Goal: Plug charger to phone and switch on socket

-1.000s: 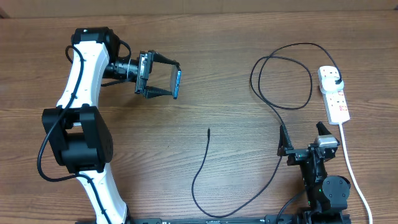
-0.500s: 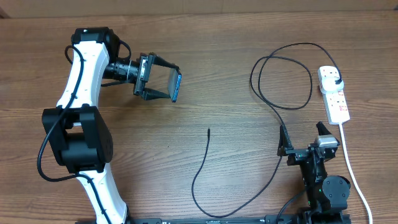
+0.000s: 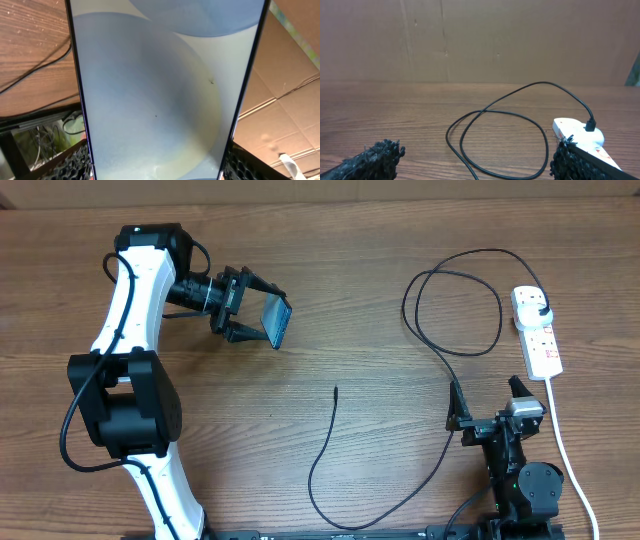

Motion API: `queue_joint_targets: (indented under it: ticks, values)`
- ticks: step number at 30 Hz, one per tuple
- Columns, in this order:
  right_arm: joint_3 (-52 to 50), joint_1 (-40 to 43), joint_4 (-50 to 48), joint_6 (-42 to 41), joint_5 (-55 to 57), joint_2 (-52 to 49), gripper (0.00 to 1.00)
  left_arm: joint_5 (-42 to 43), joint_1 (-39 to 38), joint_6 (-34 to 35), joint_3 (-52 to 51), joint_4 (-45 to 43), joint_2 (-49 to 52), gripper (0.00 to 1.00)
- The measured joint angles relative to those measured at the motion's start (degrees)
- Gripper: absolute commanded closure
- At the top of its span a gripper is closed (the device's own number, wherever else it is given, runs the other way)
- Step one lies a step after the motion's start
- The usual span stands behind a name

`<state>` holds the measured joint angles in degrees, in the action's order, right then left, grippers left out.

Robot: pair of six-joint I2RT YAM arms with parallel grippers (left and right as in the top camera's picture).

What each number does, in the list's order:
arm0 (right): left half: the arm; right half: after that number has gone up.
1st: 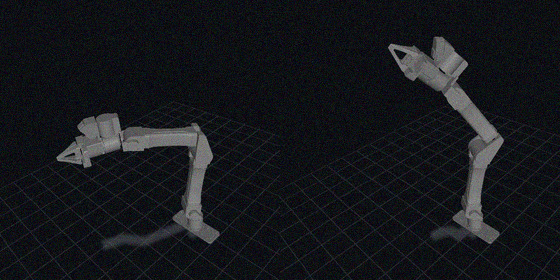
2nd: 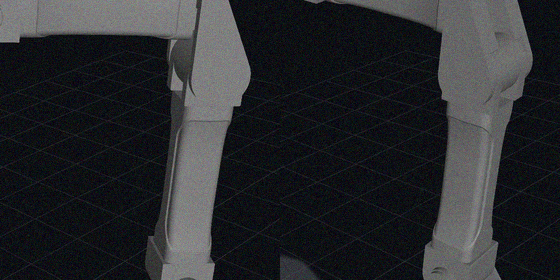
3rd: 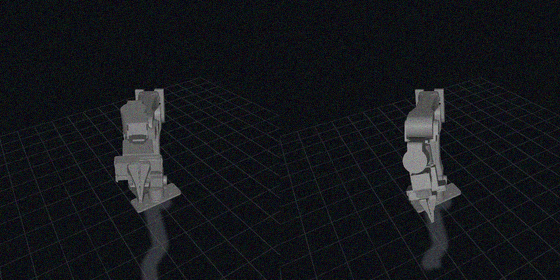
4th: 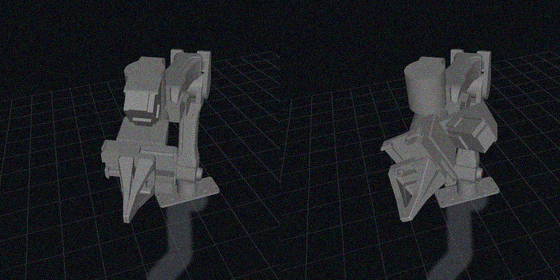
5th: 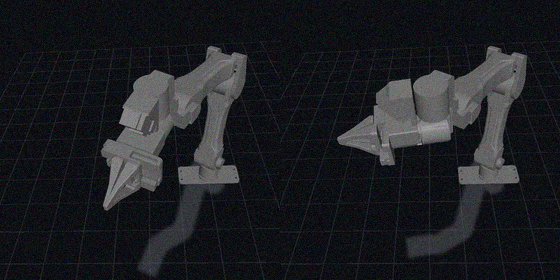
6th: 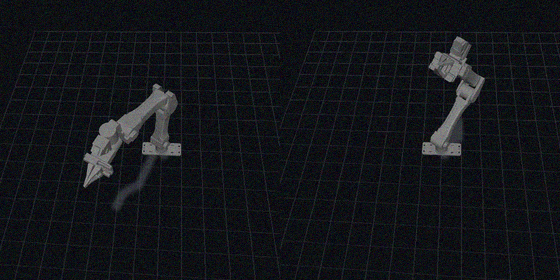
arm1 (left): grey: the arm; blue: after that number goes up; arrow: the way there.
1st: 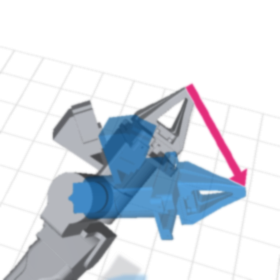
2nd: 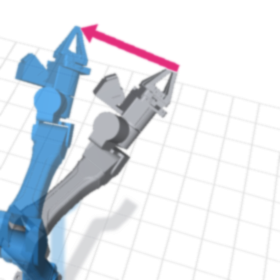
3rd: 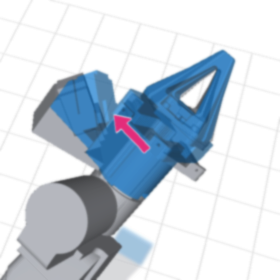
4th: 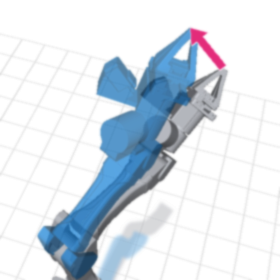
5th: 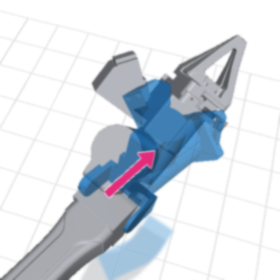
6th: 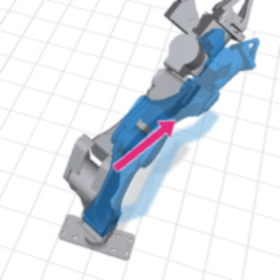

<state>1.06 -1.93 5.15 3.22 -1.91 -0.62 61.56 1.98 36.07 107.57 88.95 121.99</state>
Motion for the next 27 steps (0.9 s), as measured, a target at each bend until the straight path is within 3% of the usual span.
queue_joint_targets:
  ticks: [11, 18, 23, 27]
  values:
    - [0.0, 0.0, -1.2, 0.0, -0.2, 0.0, 0.0, -0.6, 0.0, 2.2, 0.0, -2.4, 0.0, 0.96]
    - [0.0, 0.0, -6.8, 0.0, -10.0, 0.0, 0.0, -0.6, 0.0, 2.8, 0.0, -2.6, 0.0, 0.96]
    - [1.1, 0.0, -0.3, -0.9, -14.9, 0.0, 0.0, -0.6, 0.0, 2.9, 0.0, -2.6, 0.0, 0.95]
    - [8.2, 0.0, 8.3, -0.6, -16.3, -0.8, 0.0, -0.6, 0.0, 3.0, 0.0, -2.6, 0.0, 0.96]
